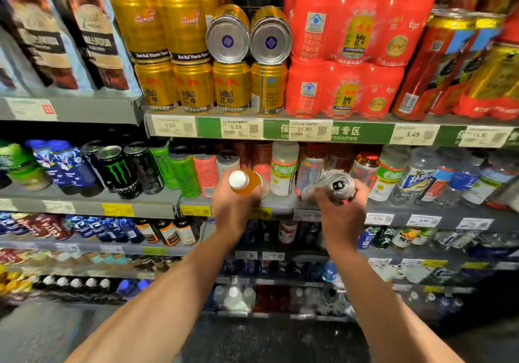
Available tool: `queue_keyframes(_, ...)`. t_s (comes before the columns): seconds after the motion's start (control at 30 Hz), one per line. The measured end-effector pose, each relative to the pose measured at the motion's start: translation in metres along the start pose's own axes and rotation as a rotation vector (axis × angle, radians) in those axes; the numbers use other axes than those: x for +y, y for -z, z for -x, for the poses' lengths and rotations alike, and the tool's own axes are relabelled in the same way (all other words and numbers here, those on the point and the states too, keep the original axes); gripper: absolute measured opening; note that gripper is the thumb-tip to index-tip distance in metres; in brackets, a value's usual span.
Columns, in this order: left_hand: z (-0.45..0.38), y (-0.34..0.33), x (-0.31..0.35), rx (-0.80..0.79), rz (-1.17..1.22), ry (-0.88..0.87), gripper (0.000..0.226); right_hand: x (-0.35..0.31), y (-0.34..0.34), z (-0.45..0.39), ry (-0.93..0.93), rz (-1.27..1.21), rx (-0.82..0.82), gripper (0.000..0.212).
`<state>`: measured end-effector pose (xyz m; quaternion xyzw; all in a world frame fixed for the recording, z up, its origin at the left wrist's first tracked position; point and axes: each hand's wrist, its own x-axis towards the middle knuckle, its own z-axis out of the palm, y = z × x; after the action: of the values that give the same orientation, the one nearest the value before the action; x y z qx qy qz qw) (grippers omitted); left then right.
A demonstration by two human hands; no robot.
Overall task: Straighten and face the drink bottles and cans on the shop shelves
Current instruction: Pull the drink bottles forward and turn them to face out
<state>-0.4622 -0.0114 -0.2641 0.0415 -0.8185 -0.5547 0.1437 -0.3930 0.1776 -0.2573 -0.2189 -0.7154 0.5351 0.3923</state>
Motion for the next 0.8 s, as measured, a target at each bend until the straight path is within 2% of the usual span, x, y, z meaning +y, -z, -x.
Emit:
queue_keyframes(0.17, 0.005, 0.037, -0.016, 0.119, 0.053, -0.142, 0.05, -0.023, -0.027, 0.027, 0.028, -0.078, -0.083, 0.048)
queue_keyframes(0.33, 0.014, 0.071, -0.024, 0.216, 0.265, -0.046, 0.053, -0.038, -0.065, 0.04, -0.023, -0.074, -0.2, 0.051)
queue_keyframes(0.47, 0.02, 0.101, -0.028, 0.186, 0.357, -0.018, 0.058, -0.043, -0.097, 0.043, 0.038, 0.092, -0.223, 0.057)
queue_keyframes(0.67, 0.007, 0.131, -0.042, 0.136, 0.382, 0.004, 0.058, -0.043, -0.135, 0.037, 0.036, 0.304, -0.256, 0.068)
queue_keyframes(0.8, 0.0, 0.142, -0.049, 0.117, 0.361, 0.008, 0.058, -0.043, -0.149, 0.031, 0.006, 0.405, -0.253, 0.066)
